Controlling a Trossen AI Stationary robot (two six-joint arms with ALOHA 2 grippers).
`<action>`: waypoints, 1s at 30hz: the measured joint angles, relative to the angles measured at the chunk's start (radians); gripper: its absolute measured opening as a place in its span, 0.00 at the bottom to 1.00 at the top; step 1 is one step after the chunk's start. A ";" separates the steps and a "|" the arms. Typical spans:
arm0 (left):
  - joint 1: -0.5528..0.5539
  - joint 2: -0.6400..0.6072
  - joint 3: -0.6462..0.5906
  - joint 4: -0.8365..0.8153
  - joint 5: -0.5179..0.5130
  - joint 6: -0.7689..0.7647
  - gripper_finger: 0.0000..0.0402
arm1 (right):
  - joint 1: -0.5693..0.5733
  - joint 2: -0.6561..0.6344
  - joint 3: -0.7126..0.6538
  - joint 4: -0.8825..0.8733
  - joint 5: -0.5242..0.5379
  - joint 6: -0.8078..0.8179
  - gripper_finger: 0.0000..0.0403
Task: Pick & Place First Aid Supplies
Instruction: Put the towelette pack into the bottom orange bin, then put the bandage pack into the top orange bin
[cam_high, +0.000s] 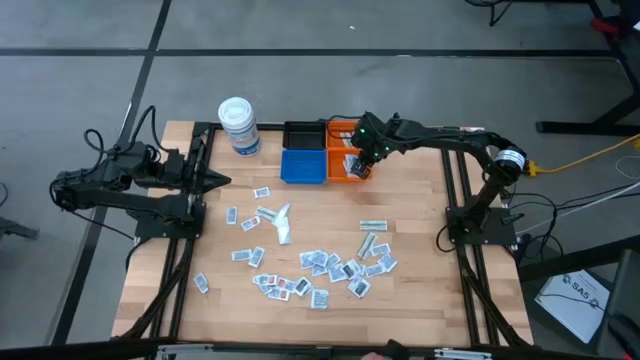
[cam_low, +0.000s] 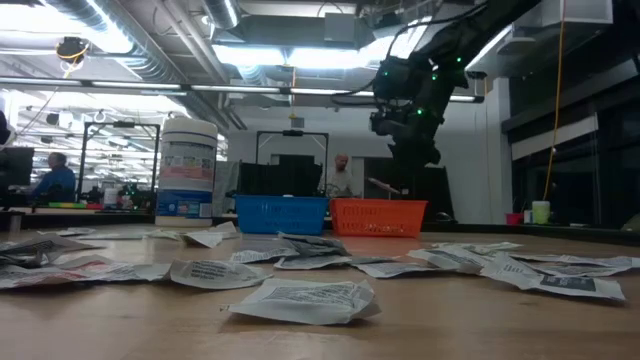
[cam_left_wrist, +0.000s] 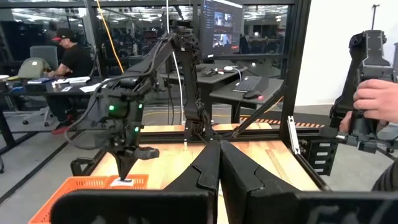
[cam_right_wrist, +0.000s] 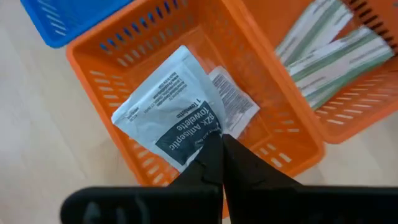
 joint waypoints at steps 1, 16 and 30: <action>0.000 0.000 0.000 0.000 0.000 0.000 0.01 | 0.000 0.004 0.000 -0.001 -0.008 -0.011 0.00; 0.000 0.000 0.000 0.000 0.000 0.000 0.01 | -0.038 0.027 0.000 0.000 -0.049 -0.007 0.24; 0.000 0.000 0.000 0.000 0.000 0.000 0.01 | -0.032 -0.068 0.000 -0.007 -0.046 0.027 0.51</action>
